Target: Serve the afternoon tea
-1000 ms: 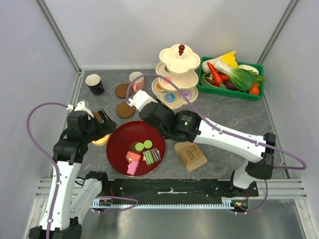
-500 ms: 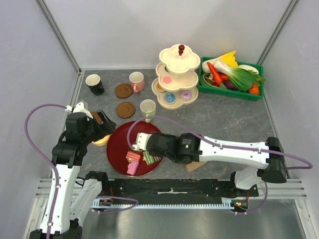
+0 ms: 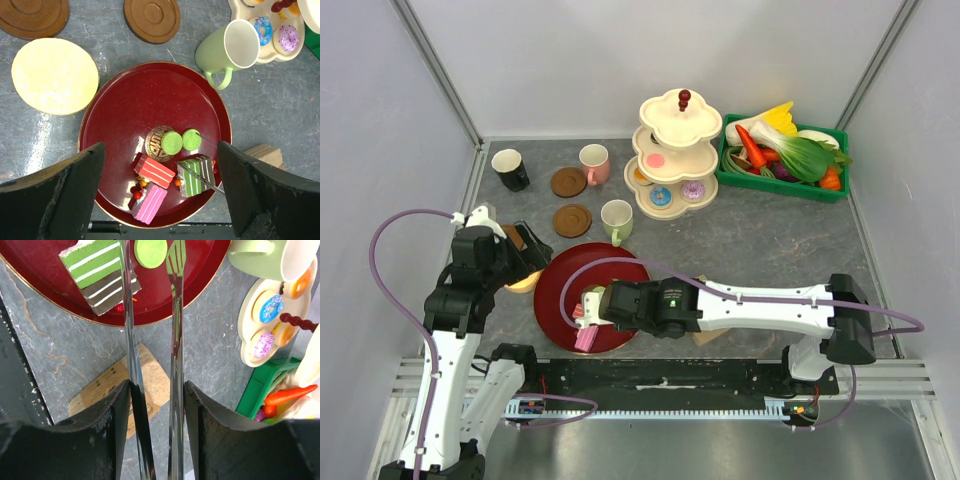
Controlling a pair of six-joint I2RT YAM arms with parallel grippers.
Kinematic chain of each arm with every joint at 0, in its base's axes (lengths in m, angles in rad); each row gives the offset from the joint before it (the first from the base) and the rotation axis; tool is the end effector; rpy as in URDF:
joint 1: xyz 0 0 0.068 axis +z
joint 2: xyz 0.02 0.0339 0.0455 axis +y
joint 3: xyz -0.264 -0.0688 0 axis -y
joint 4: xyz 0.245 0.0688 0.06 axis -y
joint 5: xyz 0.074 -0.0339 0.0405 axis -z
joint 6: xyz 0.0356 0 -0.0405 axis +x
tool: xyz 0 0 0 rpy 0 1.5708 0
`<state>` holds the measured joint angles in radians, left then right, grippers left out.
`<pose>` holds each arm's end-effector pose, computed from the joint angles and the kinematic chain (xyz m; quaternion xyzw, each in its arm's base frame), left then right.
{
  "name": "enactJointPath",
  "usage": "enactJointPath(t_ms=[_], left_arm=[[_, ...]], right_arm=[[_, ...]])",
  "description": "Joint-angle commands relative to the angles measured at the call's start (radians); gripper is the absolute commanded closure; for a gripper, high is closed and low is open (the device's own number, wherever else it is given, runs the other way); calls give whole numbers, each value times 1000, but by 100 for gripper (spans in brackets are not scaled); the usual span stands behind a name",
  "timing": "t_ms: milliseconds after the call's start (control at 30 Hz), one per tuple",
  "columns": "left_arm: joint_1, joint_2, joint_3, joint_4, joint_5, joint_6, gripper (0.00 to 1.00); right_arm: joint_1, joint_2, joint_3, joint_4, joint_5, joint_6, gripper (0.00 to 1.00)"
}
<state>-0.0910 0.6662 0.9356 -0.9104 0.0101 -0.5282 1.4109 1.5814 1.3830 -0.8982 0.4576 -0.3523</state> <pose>0.1200 -0.0113 0.3342 -0.1916 0.8731 -0.1409 0.4256 0.0670 0.3166 0.2938 -0.6967 0.6431 -0.0748 0.3088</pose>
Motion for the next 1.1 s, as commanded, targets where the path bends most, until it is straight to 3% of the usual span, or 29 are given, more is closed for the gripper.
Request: enactJointPath(t_ms=[0,233,1067], left_arm=[[2,-11,12,8,2,23,2],[2,-8,12,8,-7,30,2],[0,-13,11,11,-7,36,2]], right_arm=[[16,48,80,-25,62,-69,47],[20,127,137,-74,121,-97,46],[-9,221,252,-74,4,-155,46]])
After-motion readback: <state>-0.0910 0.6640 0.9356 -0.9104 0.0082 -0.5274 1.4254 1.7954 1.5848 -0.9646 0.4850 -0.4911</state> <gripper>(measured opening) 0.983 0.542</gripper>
